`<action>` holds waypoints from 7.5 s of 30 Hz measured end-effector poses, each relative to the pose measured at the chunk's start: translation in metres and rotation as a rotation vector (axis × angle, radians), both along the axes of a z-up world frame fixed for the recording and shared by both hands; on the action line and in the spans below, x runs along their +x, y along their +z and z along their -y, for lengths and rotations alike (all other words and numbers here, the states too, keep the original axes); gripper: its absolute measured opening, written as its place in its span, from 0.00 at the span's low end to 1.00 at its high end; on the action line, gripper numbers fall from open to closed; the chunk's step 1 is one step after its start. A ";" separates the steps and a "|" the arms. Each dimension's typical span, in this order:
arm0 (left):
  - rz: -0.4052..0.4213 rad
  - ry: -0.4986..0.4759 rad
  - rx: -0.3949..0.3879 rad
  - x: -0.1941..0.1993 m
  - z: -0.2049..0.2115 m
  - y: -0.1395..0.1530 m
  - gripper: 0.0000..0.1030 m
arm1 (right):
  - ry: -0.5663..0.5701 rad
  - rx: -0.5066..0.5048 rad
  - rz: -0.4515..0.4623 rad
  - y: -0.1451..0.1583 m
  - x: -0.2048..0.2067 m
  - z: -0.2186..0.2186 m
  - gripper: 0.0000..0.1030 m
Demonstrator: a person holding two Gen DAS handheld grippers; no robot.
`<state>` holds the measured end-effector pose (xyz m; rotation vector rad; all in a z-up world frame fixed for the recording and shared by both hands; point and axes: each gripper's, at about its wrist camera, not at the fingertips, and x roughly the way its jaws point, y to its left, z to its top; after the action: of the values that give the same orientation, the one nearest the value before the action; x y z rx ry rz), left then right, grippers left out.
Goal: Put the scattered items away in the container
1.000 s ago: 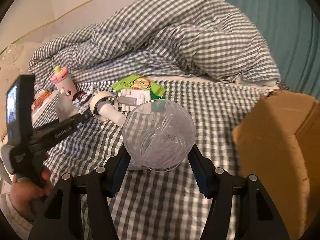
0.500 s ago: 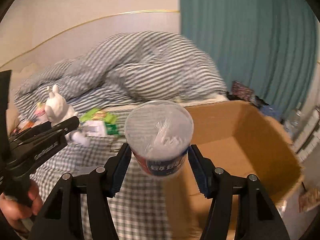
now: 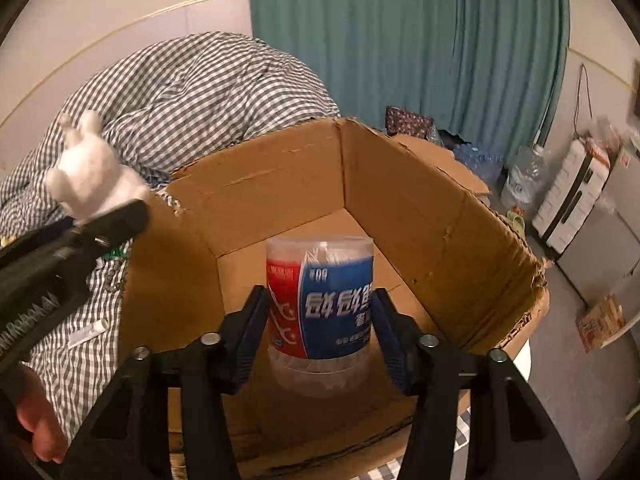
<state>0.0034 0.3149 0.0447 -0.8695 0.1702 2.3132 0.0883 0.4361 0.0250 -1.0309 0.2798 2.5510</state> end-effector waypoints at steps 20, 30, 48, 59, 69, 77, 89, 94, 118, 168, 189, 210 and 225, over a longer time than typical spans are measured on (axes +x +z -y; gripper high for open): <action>0.088 0.400 -0.006 -0.030 0.153 0.012 0.98 | 0.076 0.052 -0.081 0.038 0.009 0.076 0.65; 0.032 0.669 0.005 -0.006 0.321 0.045 1.00 | 0.367 0.045 -0.126 0.061 0.001 0.203 0.65; 0.096 0.692 -0.284 -0.086 0.438 -0.108 1.00 | 0.410 -0.007 -0.014 0.019 -0.049 0.257 0.65; 0.133 0.639 -0.310 -0.176 0.436 -0.173 1.00 | 0.407 -0.033 0.170 -0.063 -0.167 0.262 0.65; 0.163 0.567 -0.295 -0.216 0.423 -0.204 1.00 | 0.387 -0.071 0.257 -0.113 -0.232 0.261 0.65; 0.225 0.592 -0.165 -0.204 0.446 -0.180 0.22 | 0.398 -0.030 0.246 -0.120 -0.257 0.273 0.65; 0.169 0.625 -0.140 -0.152 0.456 -0.135 0.22 | 0.453 0.010 0.285 -0.133 -0.325 0.286 0.52; 0.198 0.639 -0.163 -0.148 0.459 -0.142 0.22 | 0.478 -0.005 0.318 -0.140 -0.335 0.292 0.21; 0.056 0.418 -0.078 -0.041 0.339 -0.020 0.22 | 0.494 0.038 -0.005 0.043 -0.117 0.240 0.17; -0.068 0.416 -0.181 0.000 0.247 0.032 1.00 | 0.244 0.131 -0.014 0.055 -0.027 0.162 0.78; 0.108 0.719 -0.103 0.004 0.456 -0.055 1.00 | 0.534 0.029 0.043 0.003 -0.067 0.329 0.78; 0.080 0.521 -0.122 -0.145 0.388 -0.122 1.00 | 0.541 0.049 0.199 -0.076 -0.161 0.320 0.78; 0.222 0.457 0.046 -0.208 0.402 -0.162 0.29 | 0.526 0.024 0.240 -0.102 -0.210 0.313 0.78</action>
<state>-0.2046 -0.0875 -0.1171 -1.2356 -0.1975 2.5929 -0.1222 0.1234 -0.0768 -1.5535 -0.1055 2.8202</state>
